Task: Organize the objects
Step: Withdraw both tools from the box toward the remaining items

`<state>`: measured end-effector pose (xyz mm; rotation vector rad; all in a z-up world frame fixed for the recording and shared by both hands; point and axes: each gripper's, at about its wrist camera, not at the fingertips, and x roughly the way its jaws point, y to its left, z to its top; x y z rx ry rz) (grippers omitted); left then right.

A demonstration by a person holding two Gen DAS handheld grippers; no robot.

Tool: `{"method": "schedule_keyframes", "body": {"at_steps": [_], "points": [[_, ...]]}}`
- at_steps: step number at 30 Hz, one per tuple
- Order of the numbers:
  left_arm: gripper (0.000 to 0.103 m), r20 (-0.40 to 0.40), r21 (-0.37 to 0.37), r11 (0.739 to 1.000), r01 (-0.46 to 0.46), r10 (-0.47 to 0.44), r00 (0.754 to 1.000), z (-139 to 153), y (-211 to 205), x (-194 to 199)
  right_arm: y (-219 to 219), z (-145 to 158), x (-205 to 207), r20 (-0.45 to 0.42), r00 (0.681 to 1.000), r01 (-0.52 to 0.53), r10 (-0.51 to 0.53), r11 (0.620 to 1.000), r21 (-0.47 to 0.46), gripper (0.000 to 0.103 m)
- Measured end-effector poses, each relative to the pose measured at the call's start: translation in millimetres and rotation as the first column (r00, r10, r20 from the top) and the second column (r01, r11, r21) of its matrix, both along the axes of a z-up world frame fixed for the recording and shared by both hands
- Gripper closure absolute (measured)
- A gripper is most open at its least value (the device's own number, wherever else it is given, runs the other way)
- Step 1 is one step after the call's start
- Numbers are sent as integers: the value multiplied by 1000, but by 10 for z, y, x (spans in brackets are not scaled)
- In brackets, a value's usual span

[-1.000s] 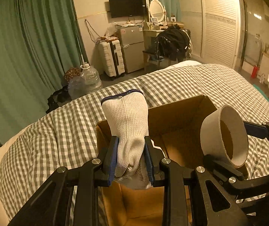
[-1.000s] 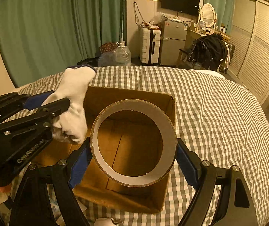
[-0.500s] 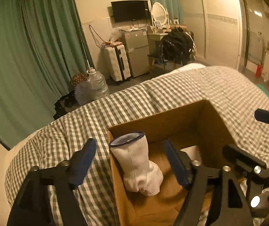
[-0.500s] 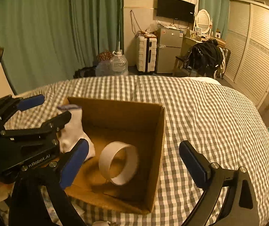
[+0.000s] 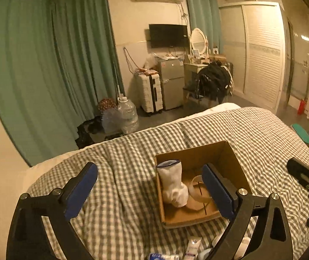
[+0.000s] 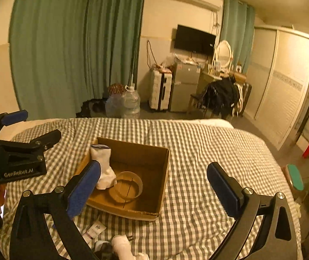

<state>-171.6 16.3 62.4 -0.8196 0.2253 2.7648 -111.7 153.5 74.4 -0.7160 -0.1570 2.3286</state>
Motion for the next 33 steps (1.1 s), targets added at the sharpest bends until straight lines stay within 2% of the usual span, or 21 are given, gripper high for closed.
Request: {"method": "schedule_keyframes", "body": {"at_steps": [7,13,17,22,26,29,33], "points": [[3,5,-15,999,-33,33,999,-10,-263,412,-349,183,259,-11,1000,-11,11,1000,28,4],[3,67,-45,998,-48,51,996,-374,-365,597,-478,-46,357,28,999,-18,19,1000,-16,4],[3,119,-66,996,-54,61,991,-760,-369,659,-474,-402,391,81,996,-27,34,996,-86,4],[3,192,-105,994,-36,56,980,-1351,-386,756,-460,-1101,359,190,981,6,28,984,-177,4],[3,250,-148,989,-20,57,967,-1804,-370,778,-451,-1622,335,263,963,17,61,959,-284,4],[3,298,-159,987,-16,64,952,-2024,-373,734,-396,-1951,240,302,949,22,93,934,-357,4],[3,341,-146,989,3,47,939,-2118,-368,646,-325,-2282,111,378,920,59,107,913,-403,4]]}}
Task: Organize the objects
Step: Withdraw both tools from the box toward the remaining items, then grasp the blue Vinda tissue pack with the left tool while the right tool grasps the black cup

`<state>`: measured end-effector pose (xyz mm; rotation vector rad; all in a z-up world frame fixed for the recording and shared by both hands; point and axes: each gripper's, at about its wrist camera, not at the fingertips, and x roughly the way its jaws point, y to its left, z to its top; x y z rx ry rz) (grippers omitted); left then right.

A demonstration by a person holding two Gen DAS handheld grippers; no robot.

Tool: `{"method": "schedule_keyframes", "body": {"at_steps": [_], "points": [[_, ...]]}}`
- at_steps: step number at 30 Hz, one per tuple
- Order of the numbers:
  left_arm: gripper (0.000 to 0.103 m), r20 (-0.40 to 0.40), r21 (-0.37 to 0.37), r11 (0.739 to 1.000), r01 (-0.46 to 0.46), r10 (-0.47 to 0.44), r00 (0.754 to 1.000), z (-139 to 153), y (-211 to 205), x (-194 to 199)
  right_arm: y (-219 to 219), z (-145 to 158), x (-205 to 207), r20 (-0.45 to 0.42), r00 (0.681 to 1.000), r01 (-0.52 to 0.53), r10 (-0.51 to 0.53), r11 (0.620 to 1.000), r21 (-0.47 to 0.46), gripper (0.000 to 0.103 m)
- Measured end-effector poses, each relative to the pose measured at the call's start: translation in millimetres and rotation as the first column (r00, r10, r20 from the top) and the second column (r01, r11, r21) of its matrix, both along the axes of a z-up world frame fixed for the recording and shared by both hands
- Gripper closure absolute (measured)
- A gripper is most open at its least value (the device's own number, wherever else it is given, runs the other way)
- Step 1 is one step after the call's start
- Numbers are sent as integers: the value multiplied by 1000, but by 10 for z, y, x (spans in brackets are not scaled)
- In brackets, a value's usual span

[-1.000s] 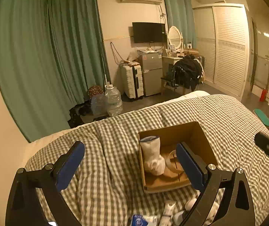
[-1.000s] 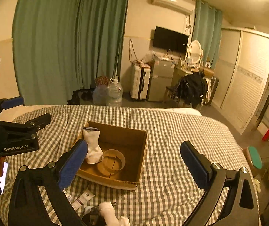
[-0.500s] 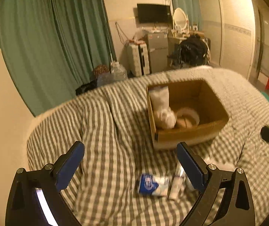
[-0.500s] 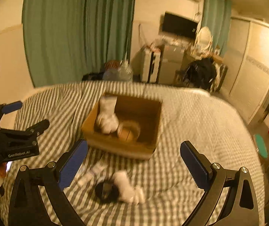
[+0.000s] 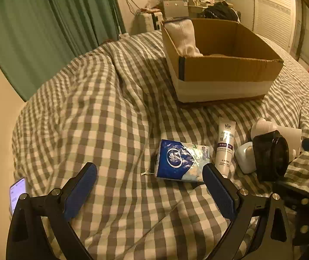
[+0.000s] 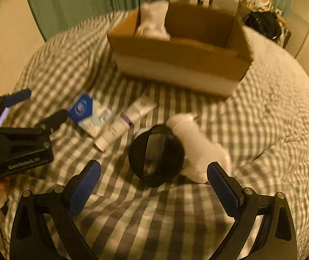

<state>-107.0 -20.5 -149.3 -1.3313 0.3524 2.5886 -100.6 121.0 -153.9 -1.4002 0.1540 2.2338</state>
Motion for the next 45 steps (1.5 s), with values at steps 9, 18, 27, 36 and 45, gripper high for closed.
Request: {"method": "schedule_keyframes", "body": {"at_steps": [9,18,27,36,45], "points": [[3,85,-26,998,49,-46,995,-264,196,-158,234,-149,-127,67,994,90,-89,996,-15,4],[3,197,-30,992,125,-116,973,-535,410,-330,436,-159,-172,70,987,148,-147,989,-19,5],[29,293,11,991,135,-132,947,-751,508,-502,444,-62,-43,39,987,156,-154,986,-53,10],[29,189,62,991,120,-130,973,-493,436,-256,233,40,141,13,985,174,-174,982,-79,12],[29,162,92,993,70,-84,983,-367,251,-138,303,-258,-40,80,985,167,-156,973,-161,24]]}}
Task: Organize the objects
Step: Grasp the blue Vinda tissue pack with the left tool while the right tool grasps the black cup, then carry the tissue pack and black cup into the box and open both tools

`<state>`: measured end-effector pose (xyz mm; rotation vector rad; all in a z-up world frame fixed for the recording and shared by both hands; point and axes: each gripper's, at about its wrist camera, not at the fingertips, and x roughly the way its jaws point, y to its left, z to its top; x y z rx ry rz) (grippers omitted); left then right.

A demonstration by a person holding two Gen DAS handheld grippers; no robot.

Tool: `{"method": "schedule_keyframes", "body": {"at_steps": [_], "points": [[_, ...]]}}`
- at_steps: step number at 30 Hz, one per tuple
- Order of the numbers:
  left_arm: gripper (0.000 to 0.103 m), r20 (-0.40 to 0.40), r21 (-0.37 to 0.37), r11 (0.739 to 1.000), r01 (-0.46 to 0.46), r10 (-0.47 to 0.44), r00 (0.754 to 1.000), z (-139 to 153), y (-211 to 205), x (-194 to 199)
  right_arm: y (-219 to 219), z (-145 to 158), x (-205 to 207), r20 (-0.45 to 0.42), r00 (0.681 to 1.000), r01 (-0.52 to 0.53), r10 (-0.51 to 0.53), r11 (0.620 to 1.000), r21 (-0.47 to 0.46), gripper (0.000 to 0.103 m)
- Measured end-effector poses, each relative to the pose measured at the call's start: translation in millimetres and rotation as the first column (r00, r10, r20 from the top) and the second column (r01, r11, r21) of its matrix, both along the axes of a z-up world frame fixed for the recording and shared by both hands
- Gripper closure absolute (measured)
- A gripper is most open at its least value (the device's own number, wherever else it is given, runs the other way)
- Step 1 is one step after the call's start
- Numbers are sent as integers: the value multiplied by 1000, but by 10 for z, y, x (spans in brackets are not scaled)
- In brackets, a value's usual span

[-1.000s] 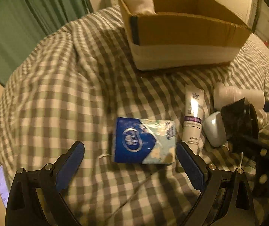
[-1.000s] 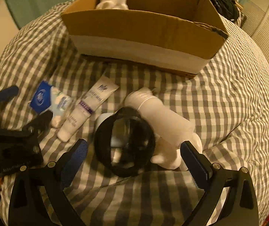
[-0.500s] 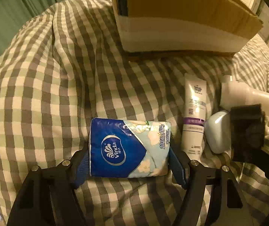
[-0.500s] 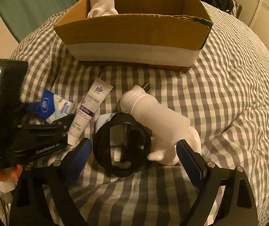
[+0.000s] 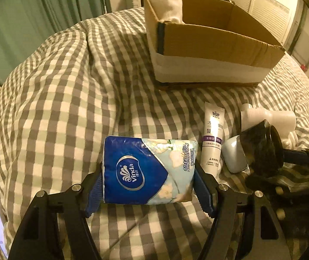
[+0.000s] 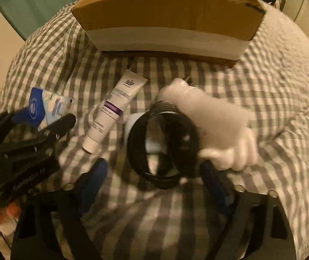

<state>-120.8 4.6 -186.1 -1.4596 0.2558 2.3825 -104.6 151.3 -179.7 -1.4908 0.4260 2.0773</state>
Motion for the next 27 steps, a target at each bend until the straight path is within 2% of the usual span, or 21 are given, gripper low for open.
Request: {"method": "schedule_keyframes", "body": {"at_steps": [3,5,6,7,17,23,27], "points": [[29,3,3,1000,-4,4,1000,4,-17,8,54,-23,-52,5,1000,12,-12,1000,12,34],[29,2,4,1000,-6,6,1000,-67,-91,33,65,-9,-48,5,1000,23,-24,999,35,55],[29,1,5,1000,-7,7,1000,-63,-111,20,65,1,-35,-6,1000,21,-21,999,27,59],[29,1,6,1000,-9,9,1000,-54,-124,28,62,-1,-29,-10,1000,17,-17,1000,20,69],[29,-19,20,1000,-23,23,1000,190,-195,122,-131,173,64,-48,998,-27,32,995,98,75],[29,-42,28,999,-16,17,999,355,-212,171,-223,373,161,-80,995,-51,66,983,175,75],[29,-60,38,999,-13,15,998,502,-224,273,-302,462,246,-105,992,-50,71,981,189,75]]}}
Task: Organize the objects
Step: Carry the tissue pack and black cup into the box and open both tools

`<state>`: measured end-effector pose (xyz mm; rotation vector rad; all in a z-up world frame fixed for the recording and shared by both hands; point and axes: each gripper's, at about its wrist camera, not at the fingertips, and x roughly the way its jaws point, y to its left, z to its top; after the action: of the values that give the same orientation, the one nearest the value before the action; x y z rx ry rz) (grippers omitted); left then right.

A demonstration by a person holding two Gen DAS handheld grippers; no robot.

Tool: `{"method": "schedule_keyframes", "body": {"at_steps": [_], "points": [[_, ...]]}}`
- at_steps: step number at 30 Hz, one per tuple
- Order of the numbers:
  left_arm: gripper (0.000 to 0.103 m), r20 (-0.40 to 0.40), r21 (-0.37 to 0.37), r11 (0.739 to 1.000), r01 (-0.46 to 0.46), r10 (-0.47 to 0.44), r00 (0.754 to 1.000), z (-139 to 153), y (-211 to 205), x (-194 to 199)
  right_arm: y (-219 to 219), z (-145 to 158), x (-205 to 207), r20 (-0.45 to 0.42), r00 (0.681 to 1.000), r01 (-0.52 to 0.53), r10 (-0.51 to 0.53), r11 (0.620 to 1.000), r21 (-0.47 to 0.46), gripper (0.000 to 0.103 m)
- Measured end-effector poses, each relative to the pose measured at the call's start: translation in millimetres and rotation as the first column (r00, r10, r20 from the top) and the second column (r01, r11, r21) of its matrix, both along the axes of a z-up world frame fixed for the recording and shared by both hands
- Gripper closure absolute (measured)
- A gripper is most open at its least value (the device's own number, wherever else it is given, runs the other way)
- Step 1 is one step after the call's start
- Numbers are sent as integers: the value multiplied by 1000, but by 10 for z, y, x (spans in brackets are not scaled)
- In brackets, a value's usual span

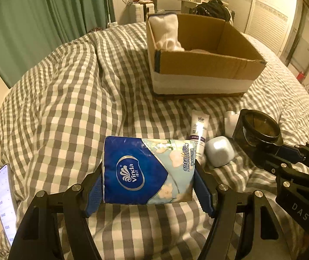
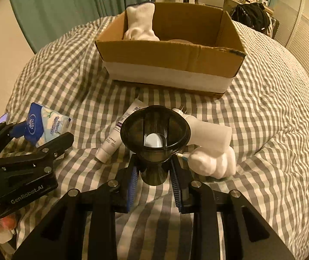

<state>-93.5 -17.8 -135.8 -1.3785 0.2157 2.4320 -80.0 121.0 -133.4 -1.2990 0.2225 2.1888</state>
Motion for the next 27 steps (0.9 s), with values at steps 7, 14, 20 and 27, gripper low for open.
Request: {"method": "schedule_keyframes", "body": {"at_steps": [7,14,20,27], "points": [[29,-50,29,1000,-13,14,999,266,-56,126,-194,211,86,-48,999,-21,23,999,34,75],[29,-107,39,999,-13,17,994,581,-6,204,-360,490,56,-88,994,-51,60,994,99,76],[29,-156,62,998,-2,12,988,872,47,163,-435,837,84,-117,989,-74,94,984,164,76],[29,-197,84,996,23,-6,980,1167,225,-118,-342,1228,-5,-140,983,-88,122,970,228,75]]}}
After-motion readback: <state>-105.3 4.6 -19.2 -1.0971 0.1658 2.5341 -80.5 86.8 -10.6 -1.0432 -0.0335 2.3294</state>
